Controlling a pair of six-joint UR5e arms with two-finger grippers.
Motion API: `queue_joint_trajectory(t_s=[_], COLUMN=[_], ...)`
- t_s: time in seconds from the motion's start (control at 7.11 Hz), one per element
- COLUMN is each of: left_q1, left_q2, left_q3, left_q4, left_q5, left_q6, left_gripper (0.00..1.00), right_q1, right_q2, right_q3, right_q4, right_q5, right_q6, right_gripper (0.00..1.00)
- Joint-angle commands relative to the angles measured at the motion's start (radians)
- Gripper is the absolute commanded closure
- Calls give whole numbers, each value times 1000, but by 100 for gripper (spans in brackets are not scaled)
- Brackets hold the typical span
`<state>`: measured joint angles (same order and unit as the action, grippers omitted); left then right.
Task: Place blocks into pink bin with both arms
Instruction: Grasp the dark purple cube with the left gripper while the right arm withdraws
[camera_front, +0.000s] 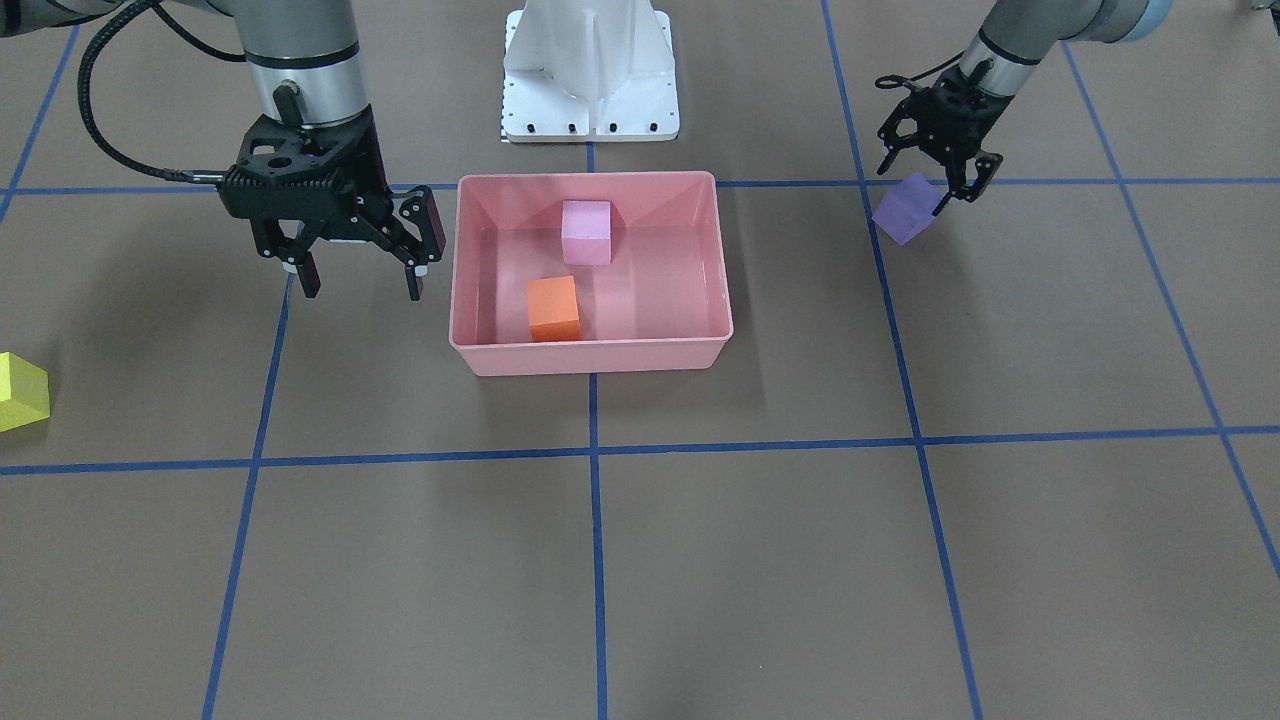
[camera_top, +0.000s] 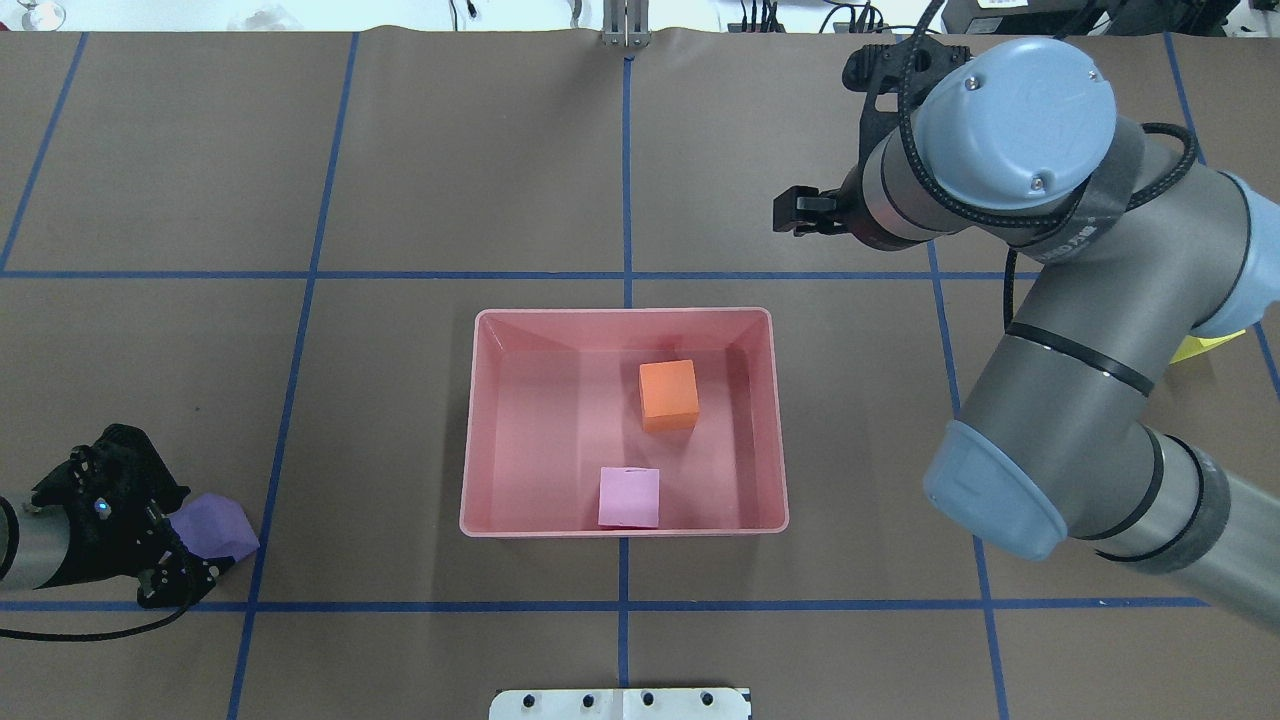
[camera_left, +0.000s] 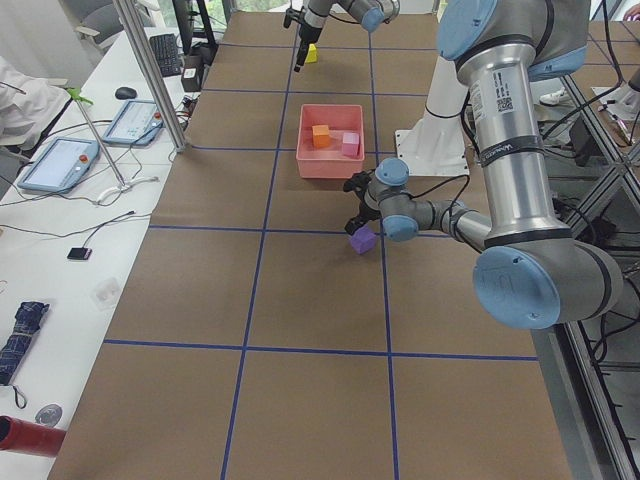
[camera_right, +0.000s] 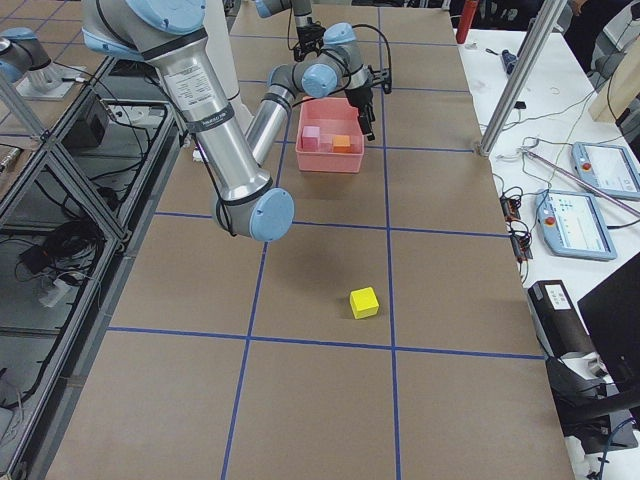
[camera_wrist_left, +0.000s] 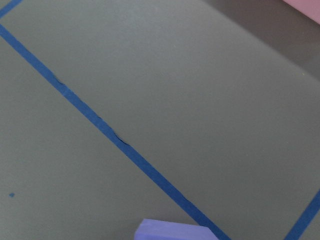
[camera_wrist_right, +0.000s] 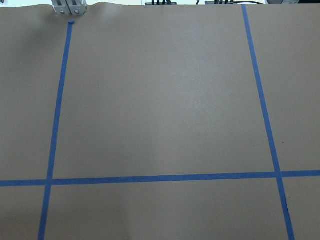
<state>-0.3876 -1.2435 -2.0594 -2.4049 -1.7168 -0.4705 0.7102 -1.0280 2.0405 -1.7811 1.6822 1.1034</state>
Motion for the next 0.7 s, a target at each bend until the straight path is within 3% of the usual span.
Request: queue_joint_trajectory(t_s=[0.0, 0.56], left_q1=[16, 4], left_q2=[-1, 7], left_q3=[5, 37], left_q4=[-3, -36], left_q5=[0, -15], left_q6=[3, -6], left_gripper=[0, 0], right_q1=[25, 23], right_q2=[-30, -35], right_q3=[24, 23], right_q4=[0, 2], right_q5=[30, 27], right_q6=[-25, -25], right_gripper=[0, 0])
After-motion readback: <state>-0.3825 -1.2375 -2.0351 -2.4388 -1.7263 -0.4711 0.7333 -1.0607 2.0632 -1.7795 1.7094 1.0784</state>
